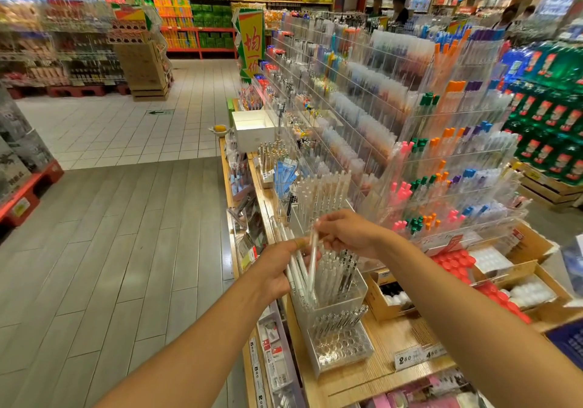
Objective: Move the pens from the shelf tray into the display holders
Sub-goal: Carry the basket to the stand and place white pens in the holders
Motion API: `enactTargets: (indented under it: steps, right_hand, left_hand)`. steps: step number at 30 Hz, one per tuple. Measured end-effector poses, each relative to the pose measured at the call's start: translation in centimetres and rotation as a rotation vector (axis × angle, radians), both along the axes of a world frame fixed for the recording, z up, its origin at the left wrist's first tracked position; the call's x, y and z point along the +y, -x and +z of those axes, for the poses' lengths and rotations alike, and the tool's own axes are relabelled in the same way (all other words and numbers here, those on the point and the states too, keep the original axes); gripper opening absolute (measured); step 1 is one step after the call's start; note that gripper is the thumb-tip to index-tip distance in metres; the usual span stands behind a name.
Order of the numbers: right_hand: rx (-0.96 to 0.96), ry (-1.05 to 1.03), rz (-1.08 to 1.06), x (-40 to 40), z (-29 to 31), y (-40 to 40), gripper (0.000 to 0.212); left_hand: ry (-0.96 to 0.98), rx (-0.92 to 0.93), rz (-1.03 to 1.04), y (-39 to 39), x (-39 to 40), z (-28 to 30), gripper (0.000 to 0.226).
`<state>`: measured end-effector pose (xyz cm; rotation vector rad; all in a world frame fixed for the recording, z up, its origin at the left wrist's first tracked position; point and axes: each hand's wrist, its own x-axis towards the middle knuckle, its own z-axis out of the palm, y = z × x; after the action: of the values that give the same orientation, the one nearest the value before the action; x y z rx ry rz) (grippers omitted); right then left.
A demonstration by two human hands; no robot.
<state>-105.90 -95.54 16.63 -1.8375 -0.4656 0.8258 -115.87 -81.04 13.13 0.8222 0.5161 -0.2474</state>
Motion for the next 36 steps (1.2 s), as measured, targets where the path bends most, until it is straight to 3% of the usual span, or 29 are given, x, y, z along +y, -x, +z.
enactTargets:
  steps: [3, 8, 11, 15, 26, 36]
  right_hand:
    - [-0.012, -0.148, -0.192, -1.0, 1.3, -1.0, 0.015]
    - [-0.422, -0.226, -0.437, -1.2, 3.5, -2.9, 0.011]
    - [-0.613, -0.166, -0.399, 0.0, 3.7, -3.4, 0.01]
    - [-0.726, -0.03, -0.258, 1.3, 2.5, -3.4, 0.011]
    - [-0.813, 0.142, -0.177, 2.9, -0.2, -4.4, 0.007]
    - [-0.859, 0.322, -0.142, 3.3, 0.3, -4.3, 0.029]
  left_hand:
    - [0.005, 0.092, 0.049, 0.2, -0.3, -0.3, 0.015]
    - [-0.011, 0.16, 0.073, 0.8, 0.1, -0.8, 0.015]
    - [-0.015, 0.163, 0.074, 0.9, 0.2, -0.6, 0.015]
    - [-0.019, 0.159, 0.063, 0.9, 0.4, -0.3, 0.021]
    - [-0.059, 0.113, 0.081, 1.6, 0.8, -0.1, 0.02]
    - [-0.085, 0.09, 0.119, 1.1, 0.5, -0.2, 0.018]
